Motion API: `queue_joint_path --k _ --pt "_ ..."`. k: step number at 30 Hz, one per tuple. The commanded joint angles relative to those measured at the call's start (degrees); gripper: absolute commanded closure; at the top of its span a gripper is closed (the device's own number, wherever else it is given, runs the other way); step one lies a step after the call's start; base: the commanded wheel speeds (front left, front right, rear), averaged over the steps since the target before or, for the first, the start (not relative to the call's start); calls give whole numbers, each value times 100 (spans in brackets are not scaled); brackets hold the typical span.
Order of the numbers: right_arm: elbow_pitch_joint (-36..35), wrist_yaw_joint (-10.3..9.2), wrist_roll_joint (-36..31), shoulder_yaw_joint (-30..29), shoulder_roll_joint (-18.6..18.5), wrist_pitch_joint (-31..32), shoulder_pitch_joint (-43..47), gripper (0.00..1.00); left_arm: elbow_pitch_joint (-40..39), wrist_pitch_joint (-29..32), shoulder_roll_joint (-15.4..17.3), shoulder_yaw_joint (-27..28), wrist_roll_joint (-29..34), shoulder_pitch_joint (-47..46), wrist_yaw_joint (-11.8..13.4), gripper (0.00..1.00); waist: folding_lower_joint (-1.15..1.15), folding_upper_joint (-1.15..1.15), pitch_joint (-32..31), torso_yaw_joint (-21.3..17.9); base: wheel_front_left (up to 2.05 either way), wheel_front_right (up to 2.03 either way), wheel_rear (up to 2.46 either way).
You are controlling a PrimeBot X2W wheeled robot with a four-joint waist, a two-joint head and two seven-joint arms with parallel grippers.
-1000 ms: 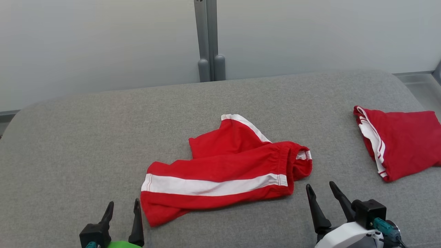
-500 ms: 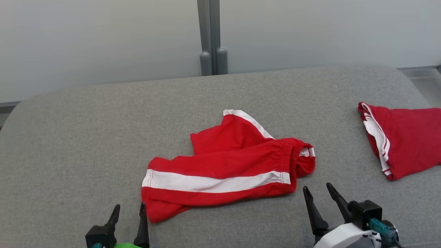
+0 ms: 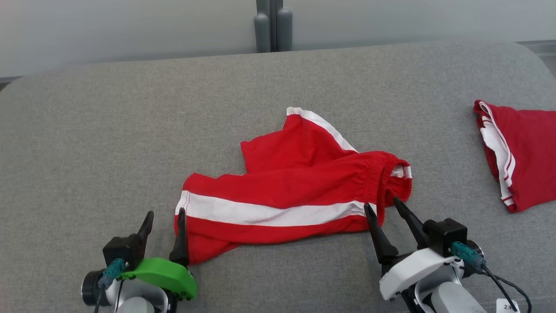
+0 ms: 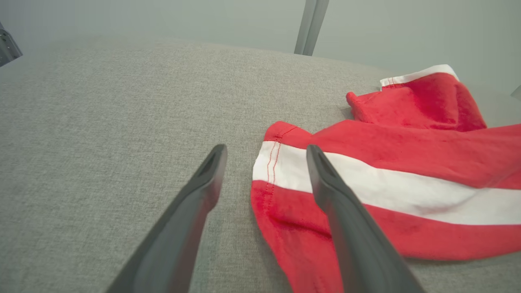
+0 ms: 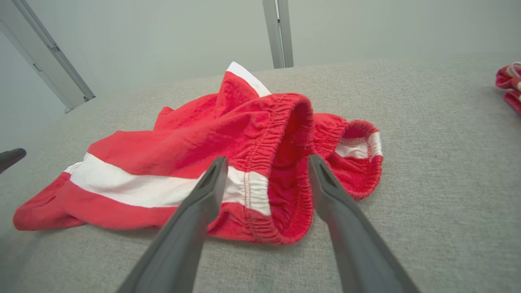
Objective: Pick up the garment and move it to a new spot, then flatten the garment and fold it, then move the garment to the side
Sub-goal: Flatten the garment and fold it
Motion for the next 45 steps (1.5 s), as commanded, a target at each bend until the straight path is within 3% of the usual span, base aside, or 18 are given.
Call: queue_joint_path --k 1,12,23,25,26,28,29,30,35,45 --pt "8 -4 23 8 -32 -14 -73 0 8 3 20 17 -22 -137 -22 0 0 0 230 31 0 0 0" --pt "-57 -3 177 300 -167 -14 -321 0 1187 3 20 103 -319 -1089 -324 0 0 0 614 -70 0 0 0" --pt "-58 -3 234 458 -214 -14 -394 0 2019 7 80 -14 -288 -1563 -384 0 0 0 696 -222 0 0 0" --pt "-64 -3 233 466 -216 -14 -395 0 2134 9 74 -44 -283 -1575 -388 18 0 0 695 -228 0 0 0" --pt "-67 -3 232 470 -217 -14 -397 0 2218 10 65 -76 -295 -1567 -389 45 0 0 692 -228 0 0 0" --pt "-63 -4 232 465 -206 -14 -389 0 2340 16 49 -165 -328 -1584 -393 71 0 0 676 -218 0 0 0" --pt "-67 -3 220 460 -191 -14 -379 0 2399 16 43 -223 -337 -1581 -395 89 0 0 666 -212 0 0 0" --pt "-71 -4 212 456 -180 -14 -365 0 2440 16 32 -296 -373 -1578 -397 99 0 0 659 -204 0 0 0" --pt "-64 -3 215 454 -167 -14 -306 0 2308 14 26 -498 -535 -1546 -394 100 0 0 606 -136 0 0 0" --pt "36 -3 300 538 -189 -14 -303 0 1789 3 75 -339 -413 -1326 -388 100 0 0 533 -86 0 0 0"
